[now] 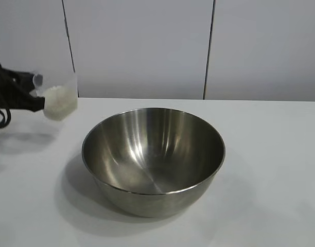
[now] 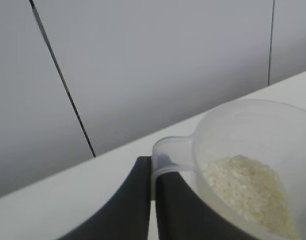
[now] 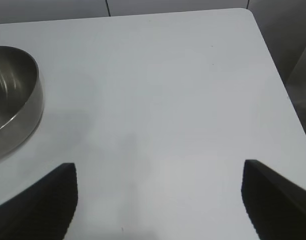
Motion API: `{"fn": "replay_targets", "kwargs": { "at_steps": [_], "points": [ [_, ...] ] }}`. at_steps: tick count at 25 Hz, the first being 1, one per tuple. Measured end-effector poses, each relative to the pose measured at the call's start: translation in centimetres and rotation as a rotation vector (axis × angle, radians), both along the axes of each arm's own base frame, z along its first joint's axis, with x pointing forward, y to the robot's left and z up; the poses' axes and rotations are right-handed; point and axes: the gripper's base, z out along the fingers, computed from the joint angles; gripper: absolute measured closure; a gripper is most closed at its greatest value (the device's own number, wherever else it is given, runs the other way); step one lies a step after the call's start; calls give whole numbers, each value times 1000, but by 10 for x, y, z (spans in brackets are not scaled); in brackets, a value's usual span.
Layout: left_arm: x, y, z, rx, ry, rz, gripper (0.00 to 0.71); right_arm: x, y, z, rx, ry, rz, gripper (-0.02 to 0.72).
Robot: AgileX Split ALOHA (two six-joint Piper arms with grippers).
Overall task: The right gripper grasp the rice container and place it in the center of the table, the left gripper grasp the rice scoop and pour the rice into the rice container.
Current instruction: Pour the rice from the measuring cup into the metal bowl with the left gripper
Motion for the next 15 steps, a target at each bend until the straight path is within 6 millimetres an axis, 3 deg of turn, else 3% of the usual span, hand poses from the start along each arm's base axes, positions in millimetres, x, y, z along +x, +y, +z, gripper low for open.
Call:
{"fn": "replay_targets", "kwargs": {
  "at_steps": [3,6,10,15],
  "points": [
    [-11,-41,10,190,-69,-137,698,0,0,0,0,0,0,93],
    [-25,-69,13,357,-180,-259,698,0,0,0,0,-1,0,93],
    [-39,-89,12,603,-396,-412,699,0,0,0,0,0,0,93],
    [-47,-99,13,815,-633,-538,699,0,0,0,0,0,0,93]
  ]
}}
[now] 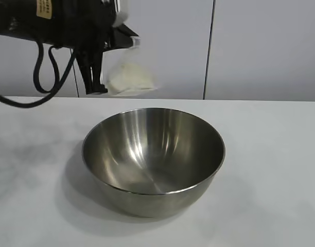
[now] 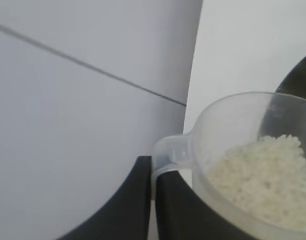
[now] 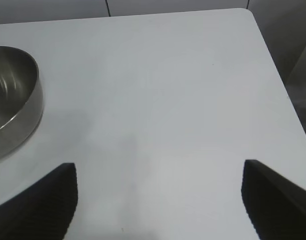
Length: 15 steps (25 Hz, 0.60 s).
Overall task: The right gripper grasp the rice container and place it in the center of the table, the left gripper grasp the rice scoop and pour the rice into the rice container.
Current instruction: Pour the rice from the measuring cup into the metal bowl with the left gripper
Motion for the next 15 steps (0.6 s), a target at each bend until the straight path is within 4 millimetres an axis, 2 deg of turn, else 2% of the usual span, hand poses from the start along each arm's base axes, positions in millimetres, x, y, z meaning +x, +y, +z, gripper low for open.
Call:
{"fn": "replay_targets", "kwargs": {
  "at_steps": [4,10,15],
  "points": [
    [-2,-3,4,-1,-72,-63,699,0,0,0,1,0,-1,93],
    [-5,-7,9,-100,-32,-88,699,0,0,0,1,0,-1,93],
    [-13,-9,3,107,-200,-255,699,0,0,0,1,0,-1,93]
  ]
}}
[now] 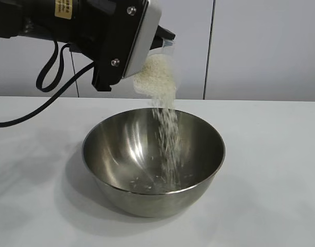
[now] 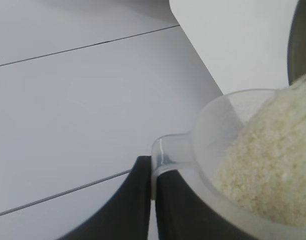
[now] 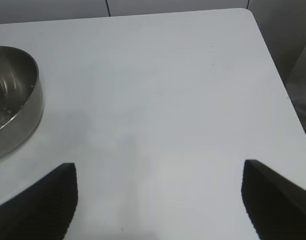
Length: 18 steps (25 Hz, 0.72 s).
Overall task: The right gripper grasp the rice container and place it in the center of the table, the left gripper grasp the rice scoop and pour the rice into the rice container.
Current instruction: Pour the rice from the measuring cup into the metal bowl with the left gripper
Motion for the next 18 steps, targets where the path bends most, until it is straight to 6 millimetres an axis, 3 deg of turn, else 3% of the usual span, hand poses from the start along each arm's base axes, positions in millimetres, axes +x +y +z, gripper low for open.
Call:
{"fn": "replay_targets", "kwargs": {
  "at_steps": [4,18],
  "points": [
    [-3,0,-5,122,-92,-67,699,0,0,0,0,0,0,93],
    [-6,0,-8,193,-151,-131,699,0,0,0,0,0,0,93]
  ]
}}
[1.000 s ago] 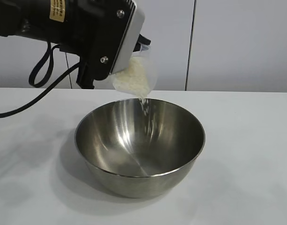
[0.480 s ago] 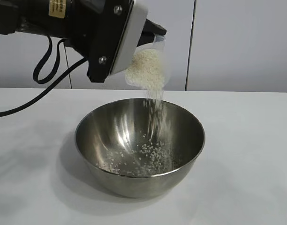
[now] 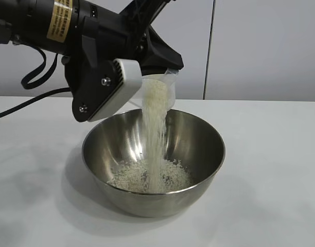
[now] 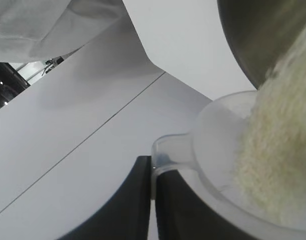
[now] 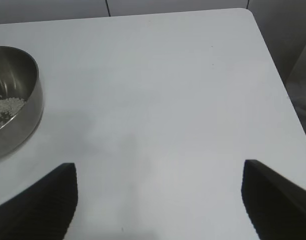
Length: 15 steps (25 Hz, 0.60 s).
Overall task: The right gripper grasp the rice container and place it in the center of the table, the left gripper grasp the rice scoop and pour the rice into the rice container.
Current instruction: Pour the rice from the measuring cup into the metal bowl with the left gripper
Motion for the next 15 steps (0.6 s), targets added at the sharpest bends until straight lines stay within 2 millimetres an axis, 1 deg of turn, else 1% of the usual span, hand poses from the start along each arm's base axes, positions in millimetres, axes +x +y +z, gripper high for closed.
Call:
{"fn": "replay_targets", "kwargs": {
  "at_steps": [7,15],
  "points": [
    [-1,0,-2,37,-27,-33,699,0,0,0,0,0,0,93],
    [-2,0,-2,41,-26,-35,699,0,0,0,0,-1,0,93]
  ]
}}
